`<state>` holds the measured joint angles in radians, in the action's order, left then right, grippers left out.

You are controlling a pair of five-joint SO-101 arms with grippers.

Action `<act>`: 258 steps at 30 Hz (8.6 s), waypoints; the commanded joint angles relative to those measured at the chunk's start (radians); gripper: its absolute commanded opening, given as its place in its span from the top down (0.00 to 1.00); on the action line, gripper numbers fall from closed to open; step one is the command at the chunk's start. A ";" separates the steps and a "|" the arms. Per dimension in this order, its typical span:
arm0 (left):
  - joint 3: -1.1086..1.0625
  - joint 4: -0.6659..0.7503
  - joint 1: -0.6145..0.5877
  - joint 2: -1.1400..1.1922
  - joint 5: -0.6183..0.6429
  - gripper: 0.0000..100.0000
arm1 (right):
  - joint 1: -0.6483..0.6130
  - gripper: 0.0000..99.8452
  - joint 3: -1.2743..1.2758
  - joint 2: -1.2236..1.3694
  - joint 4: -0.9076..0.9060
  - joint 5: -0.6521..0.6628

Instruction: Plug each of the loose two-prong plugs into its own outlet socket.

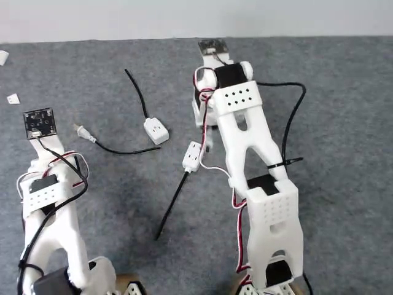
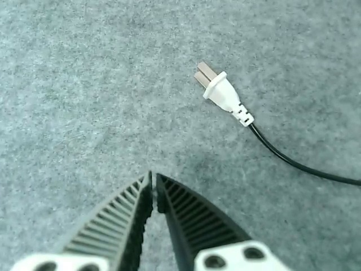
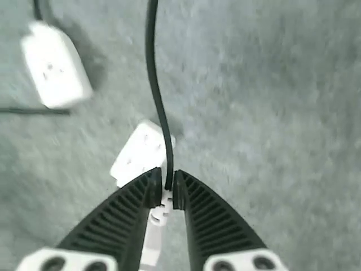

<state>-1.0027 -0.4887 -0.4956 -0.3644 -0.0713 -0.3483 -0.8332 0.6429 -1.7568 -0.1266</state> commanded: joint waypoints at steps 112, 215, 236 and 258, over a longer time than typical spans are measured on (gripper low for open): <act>0.136 0.017 0.017 0.115 -0.029 0.99 | 0.182 0.99 0.483 -0.044 0.173 0.281; 0.136 0.020 0.015 0.115 -0.029 0.99 | 0.160 0.99 0.347 0.025 0.004 0.417; 0.136 0.020 0.015 0.115 -0.029 0.99 | 0.206 0.99 0.423 -0.044 0.219 0.379; 0.136 0.020 0.015 0.115 -0.029 0.99 | 0.160 0.84 0.473 -0.050 0.200 0.436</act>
<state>-0.9198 -0.4672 -0.4879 -0.2478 -0.0898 -0.1795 -0.3560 0.6506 -1.5405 0.2816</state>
